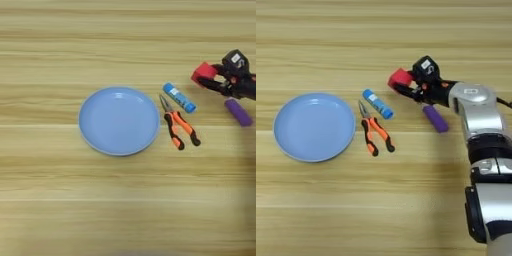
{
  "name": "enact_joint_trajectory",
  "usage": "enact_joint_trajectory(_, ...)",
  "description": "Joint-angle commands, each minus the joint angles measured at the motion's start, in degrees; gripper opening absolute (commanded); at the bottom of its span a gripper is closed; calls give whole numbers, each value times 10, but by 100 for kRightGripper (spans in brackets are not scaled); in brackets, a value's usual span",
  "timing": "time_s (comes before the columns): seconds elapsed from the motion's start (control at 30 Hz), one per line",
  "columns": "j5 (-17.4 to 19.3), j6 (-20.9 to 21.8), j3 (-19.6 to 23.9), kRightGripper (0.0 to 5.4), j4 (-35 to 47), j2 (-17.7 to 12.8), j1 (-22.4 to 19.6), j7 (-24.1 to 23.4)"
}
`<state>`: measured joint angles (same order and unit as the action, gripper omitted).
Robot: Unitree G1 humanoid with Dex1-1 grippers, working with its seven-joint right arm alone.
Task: Move the objects on the table
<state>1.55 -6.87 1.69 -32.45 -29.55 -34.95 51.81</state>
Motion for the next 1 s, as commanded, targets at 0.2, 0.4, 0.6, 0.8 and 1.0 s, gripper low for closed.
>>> enact_joint_trajectory(0.2,18,-81,-51,227,200,39,-32,-3)
enact_joint_trajectory(0.4,11,-114,-100,227,231,85,-41,-3)
enact_joint_trajectory(0.6,0,-117,-138,227,170,143,-60,-17)
enact_joint_trajectory(0.8,-12,-107,-164,227,89,200,-78,-34)
enact_joint_trajectory(1.0,-34,-77,-191,227,19,243,-78,-52)
